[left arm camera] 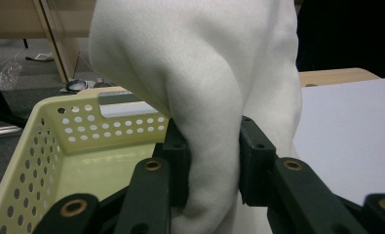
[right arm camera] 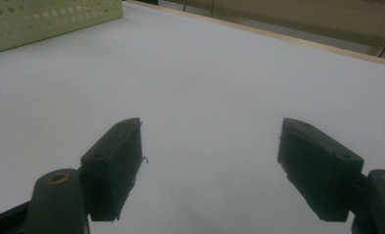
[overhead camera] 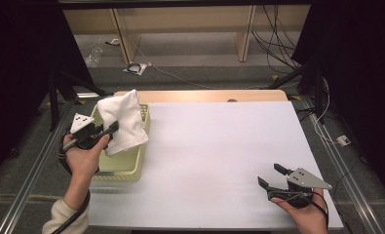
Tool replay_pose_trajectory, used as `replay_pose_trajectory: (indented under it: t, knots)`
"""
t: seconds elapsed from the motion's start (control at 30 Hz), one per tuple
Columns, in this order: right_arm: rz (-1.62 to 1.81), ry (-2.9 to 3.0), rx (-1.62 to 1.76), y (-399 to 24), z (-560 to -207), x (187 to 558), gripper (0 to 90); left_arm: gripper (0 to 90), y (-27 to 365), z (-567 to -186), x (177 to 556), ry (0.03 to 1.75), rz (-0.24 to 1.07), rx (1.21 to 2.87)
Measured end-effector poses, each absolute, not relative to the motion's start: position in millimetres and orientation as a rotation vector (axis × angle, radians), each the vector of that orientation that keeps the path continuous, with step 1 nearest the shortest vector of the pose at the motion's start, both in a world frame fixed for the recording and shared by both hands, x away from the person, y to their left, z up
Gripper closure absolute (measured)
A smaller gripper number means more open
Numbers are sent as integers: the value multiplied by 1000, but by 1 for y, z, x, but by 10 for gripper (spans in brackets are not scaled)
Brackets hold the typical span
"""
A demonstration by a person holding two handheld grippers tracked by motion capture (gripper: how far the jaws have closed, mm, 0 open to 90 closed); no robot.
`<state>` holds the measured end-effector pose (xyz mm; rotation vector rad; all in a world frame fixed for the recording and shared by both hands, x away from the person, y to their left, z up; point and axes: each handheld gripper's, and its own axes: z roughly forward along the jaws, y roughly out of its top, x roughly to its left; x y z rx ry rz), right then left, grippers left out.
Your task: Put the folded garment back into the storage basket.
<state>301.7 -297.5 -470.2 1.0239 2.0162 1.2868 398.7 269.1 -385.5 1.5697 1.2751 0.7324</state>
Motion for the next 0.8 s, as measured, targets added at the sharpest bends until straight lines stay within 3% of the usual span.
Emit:
replay_pose_trajectory:
  t: [0.8]
  knots:
    - [1281,2018,1025,-297,-470,302,253,695,277,-387,401,1296,712,1576]
